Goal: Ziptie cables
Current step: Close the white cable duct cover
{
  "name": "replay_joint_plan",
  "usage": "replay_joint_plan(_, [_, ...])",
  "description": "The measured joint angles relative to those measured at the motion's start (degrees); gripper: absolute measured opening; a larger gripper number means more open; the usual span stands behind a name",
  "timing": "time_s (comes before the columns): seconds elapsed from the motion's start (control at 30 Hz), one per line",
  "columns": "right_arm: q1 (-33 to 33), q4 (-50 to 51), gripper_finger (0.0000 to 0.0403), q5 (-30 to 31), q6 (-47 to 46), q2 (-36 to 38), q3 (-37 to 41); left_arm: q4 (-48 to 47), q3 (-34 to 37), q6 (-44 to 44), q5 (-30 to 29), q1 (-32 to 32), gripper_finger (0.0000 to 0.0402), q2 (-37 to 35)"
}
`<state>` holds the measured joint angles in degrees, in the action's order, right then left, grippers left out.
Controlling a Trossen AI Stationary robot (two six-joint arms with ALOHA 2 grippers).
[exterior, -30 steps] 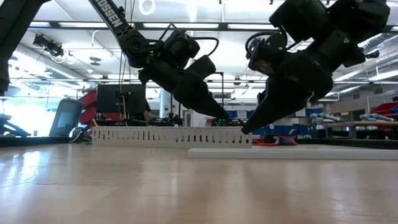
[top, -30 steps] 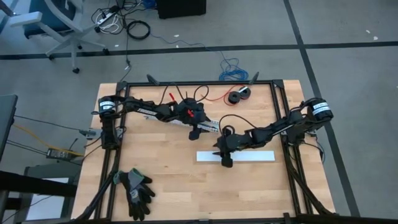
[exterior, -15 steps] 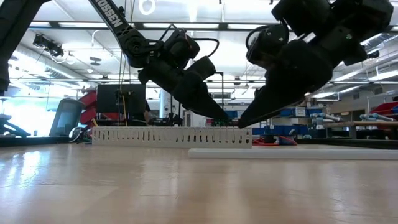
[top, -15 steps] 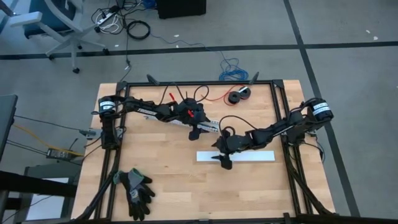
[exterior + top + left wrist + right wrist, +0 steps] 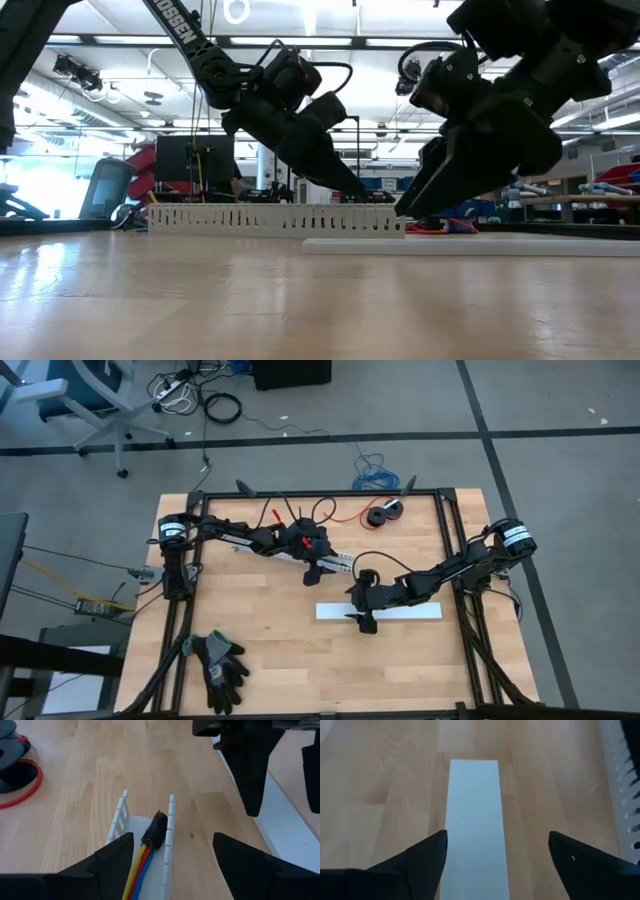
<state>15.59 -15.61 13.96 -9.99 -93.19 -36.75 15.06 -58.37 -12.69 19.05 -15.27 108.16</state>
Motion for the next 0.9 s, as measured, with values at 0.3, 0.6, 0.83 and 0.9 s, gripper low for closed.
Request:
replay_joint_plan(0.3, [0.5,-5.2,0.0314,-2.9,0.0,-9.7,-4.0,-0.2,0.0,0.0,-0.4,0.0,0.0285,0.0])
replay_joint_plan(0.6, [0.0,-4.8,0.0307,-3.5,0.6,-10.8,-5.2,-0.7,0.0,0.0,-0.4,0.0,0.0285,0.0])
replay_joint_plan(0.83, [0.0,-3.8,0.0307,-3.5,0.5,-10.8,-5.3,-0.6,0.0,0.0,-0.4,0.0,0.0285,0.0])
replay_joint_plan(0.9, [0.0,-3.7,0.0307,-3.5,0.5,-10.8,-5.3,0.0,0.0,-0.3,-0.4,0.0,0.0285,0.0])
